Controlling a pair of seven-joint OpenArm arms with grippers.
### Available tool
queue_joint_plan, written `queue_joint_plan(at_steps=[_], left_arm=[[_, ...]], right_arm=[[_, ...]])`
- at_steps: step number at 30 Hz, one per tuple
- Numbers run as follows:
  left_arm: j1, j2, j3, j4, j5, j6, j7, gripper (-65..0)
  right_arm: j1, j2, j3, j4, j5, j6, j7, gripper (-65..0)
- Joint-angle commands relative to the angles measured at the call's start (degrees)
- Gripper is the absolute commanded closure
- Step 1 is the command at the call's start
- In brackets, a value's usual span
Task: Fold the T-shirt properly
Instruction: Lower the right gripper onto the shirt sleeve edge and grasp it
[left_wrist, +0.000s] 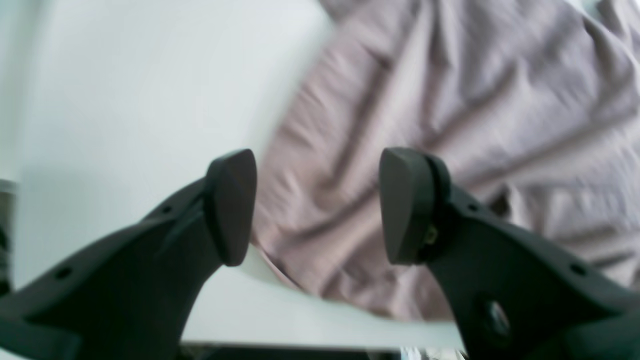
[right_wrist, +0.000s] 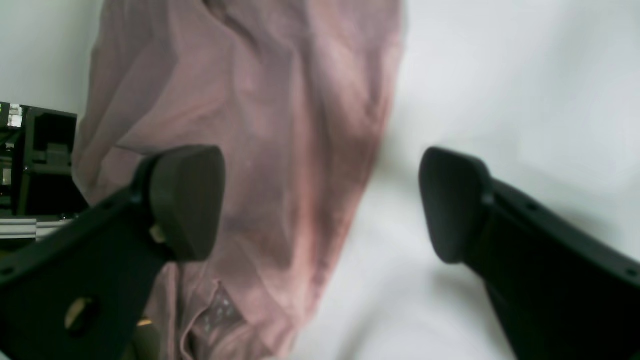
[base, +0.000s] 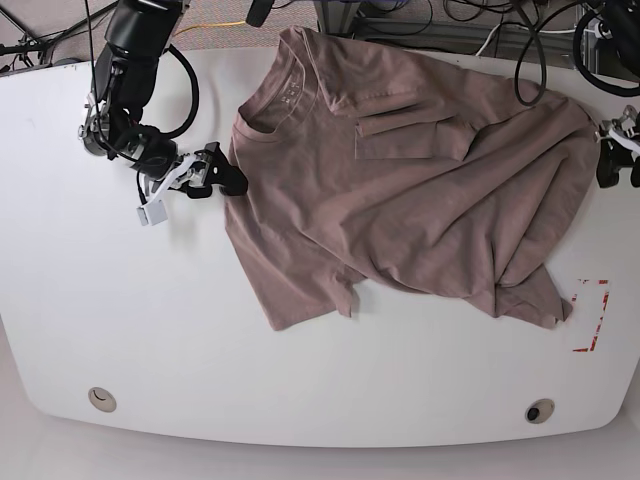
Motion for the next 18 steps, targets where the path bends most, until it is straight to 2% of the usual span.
queue_joint_plan(at_steps=[1, 8, 13, 15, 18], left_arm=[[-1.0, -2.1, 0.2, 0.8, 0.1, -0.1, -0.9, -36.0], [-4.5, -2.0, 0.2, 0.8, 4.9, -0.2, -0.9, -36.0], [-4.9, -2.0, 0.3, 0.8, 6.3, -0.2, -0.9, -36.0], [-4.6, -1.9, 0.3, 0.8, 6.3, -0.2, -0.9, -36.0], [-4.6, -2.0, 0.1, 0.8, 6.5, -0.2, -0.9, -36.0]], right_arm=[[1.0, -1.7, -1.0, 0.7, -1.4, 0.1, -0.1, -59.0], [3.7, -7.1, -3.0, 0.7, -9.0, 0.1, 0.1, -59.0], [5.9, -7.9, -3.0, 0.6, -11.5, 0.1, 1.1, -58.2], [6.2, -7.9, -3.0, 0.6, -11.9, 0.1, 1.2, -52.5], [6.3, -7.6, -2.9, 0.6, -12.2, 0.1, 1.8, -38.2]])
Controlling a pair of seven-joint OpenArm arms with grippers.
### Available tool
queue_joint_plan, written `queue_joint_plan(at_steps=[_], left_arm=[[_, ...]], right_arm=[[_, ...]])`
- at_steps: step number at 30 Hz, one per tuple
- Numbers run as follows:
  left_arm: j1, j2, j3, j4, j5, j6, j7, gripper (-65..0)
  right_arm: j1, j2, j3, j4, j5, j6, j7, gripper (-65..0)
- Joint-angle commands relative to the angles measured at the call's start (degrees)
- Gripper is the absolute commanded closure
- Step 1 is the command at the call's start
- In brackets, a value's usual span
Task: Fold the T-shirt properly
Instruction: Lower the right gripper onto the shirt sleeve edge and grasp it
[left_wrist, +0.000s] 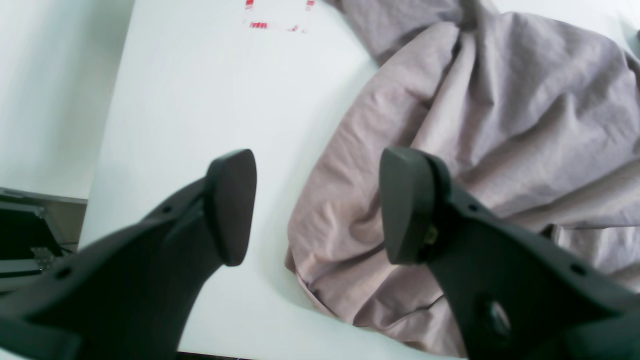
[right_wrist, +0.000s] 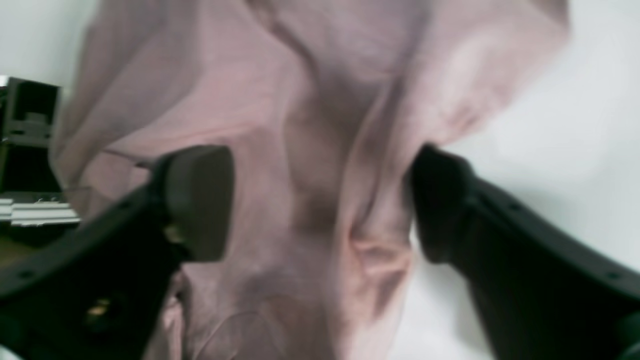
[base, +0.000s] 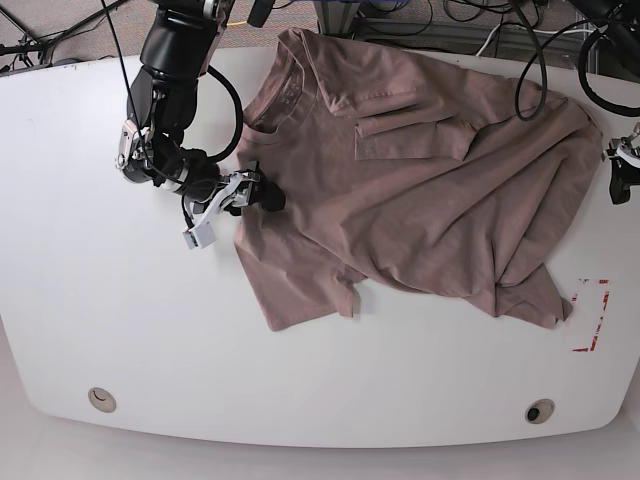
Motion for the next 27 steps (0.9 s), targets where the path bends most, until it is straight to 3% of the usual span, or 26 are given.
queue_joint_plan(at_steps=[1, 6, 10, 14, 21, 27], left_arm=[[-0.3, -1.2, -0.3, 0.8, -0.5, -0.2, -0.9, -36.0], [-0.5, -1.1, -0.3, 0.8, -0.5, -0.2, -0.9, -36.0], [-0.7, -1.1, -0.3, 0.8, -0.5, -0.1, -0.9, -36.0], [-0.8, -1.0, -0.2, 0.8, -0.5, -0.1, -1.0, -36.0], [-3.3, -1.0, 1.4, 0.8, -0.2, 0.0, -1.0, -36.1], [-4.9, -0.3, 6.8, 0.8, 6.8, 0.0, -1.3, -36.4]], right_arm=[[0.7, 0.7, 0.3, 0.7, 0.8, 0.4, 1.7, -31.2], [0.6, 2.1, 0.0, 0.6, 0.8, 0.4, 2.8, -9.8], [0.5, 2.4, 0.0, 0.6, 0.7, 0.3, 2.8, -0.3], [0.3, 2.8, 0.0, 0.6, 0.7, 0.3, 2.8, 0.0], [0.3, 6.9, 0.0, 0.7, 0.7, 0.3, 2.8, 0.0], [0.2, 11.8, 0.4, 1.0, 0.7, 0.3, 2.8, 0.0]])
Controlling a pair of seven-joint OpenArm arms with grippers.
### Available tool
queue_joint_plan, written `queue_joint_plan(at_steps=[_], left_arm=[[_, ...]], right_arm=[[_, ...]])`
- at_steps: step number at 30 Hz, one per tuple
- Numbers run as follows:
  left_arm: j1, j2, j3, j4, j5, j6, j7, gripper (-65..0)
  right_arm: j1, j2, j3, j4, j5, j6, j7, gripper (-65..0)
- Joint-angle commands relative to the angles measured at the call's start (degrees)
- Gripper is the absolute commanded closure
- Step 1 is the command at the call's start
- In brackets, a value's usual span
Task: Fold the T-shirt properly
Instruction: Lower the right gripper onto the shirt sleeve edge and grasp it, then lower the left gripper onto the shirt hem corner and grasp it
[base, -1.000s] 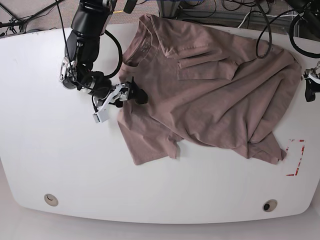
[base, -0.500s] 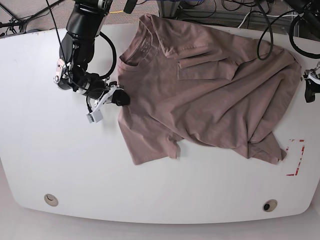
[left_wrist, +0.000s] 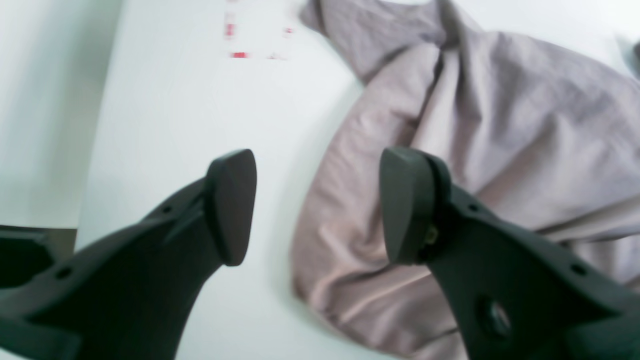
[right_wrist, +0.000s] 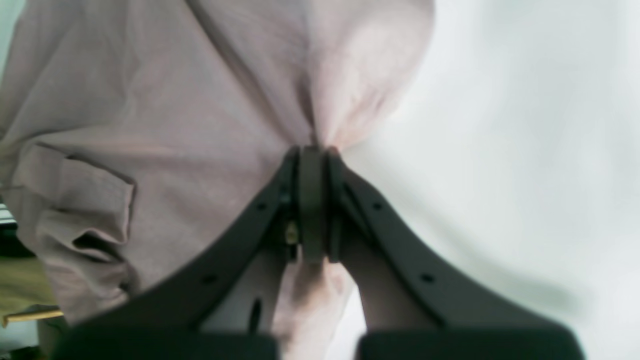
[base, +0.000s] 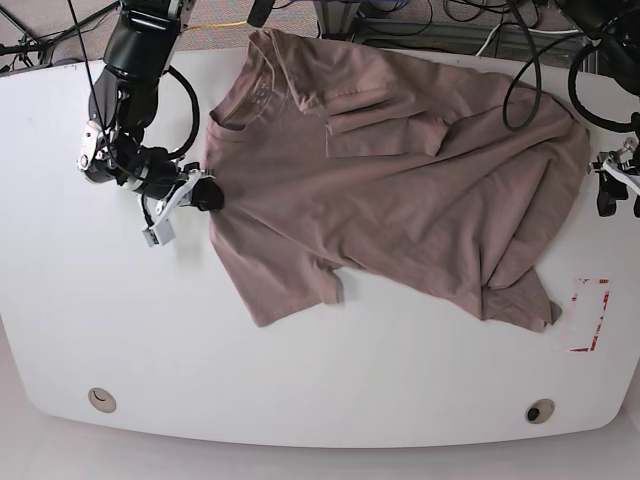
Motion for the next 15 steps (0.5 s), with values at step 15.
queue_joint_plan(at_steps=[15], left_arm=[[-19.5, 13.5, 9.2, -8.8, 29.4, 0.0, -3.0, -51.4]], right_arm=[[-0.7, 9.1, 0.3, 3.5, 1.4, 0.8, 1.0, 0.0]])
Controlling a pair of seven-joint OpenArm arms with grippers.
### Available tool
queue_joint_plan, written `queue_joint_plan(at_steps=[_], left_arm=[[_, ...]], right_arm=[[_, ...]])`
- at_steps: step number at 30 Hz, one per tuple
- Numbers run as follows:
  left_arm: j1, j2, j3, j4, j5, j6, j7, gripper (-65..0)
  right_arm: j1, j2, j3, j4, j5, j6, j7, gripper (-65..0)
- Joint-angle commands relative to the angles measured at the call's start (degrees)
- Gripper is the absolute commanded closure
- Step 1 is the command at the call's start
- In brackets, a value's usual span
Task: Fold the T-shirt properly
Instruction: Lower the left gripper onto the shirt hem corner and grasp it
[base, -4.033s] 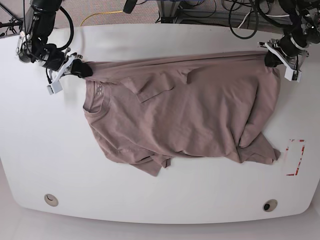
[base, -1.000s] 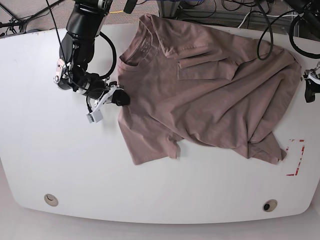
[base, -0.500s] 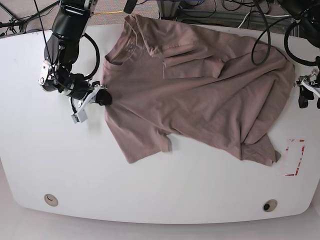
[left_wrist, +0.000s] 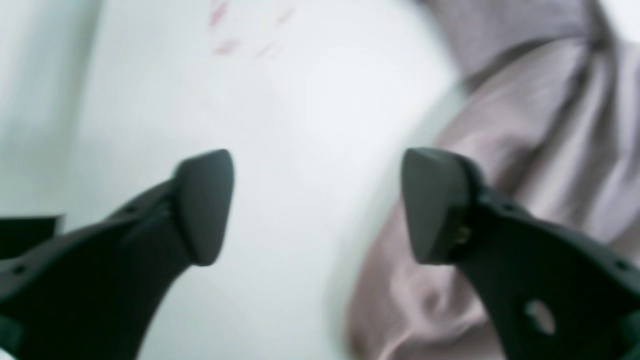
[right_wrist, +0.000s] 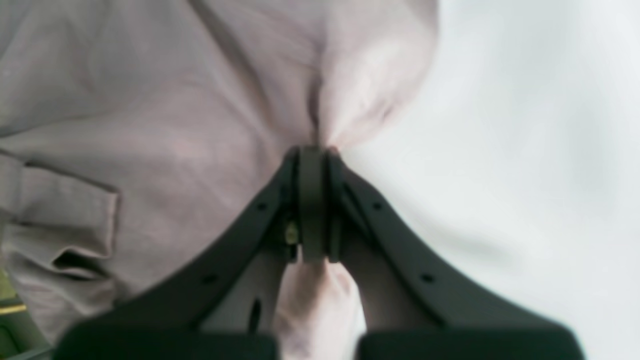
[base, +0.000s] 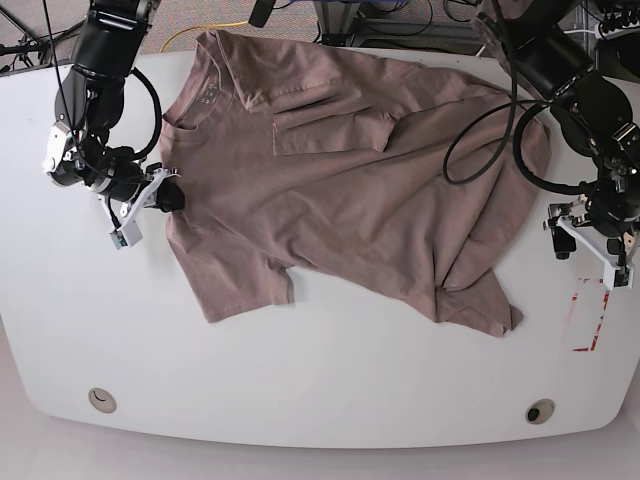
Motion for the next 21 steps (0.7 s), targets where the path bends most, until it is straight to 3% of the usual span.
queue_joint_plan(at_steps=[1, 13, 21], left_arm=[[-3.1, 1.7, 0.0, -3.8, 3.4, 0.0, -3.8, -51.4], [-6.4, 6.0, -0.5, -24.5, 4.2, 0.1, -20.6, -51.4], [-11.6, 5.6, -7.8, -38.6, 0.7, 4.5, -28.2, -51.5]], right_arm=[[0.2, 1.1, 0.4, 1.7, 0.9, 0.7, 1.1, 0.0], [-0.3, 0.7, 0.3, 2.0, 1.4, 0.8, 1.1, 0.0], [-0.1, 0.7, 0.4, 1.9, 1.4, 0.8, 1.2, 0.0]])
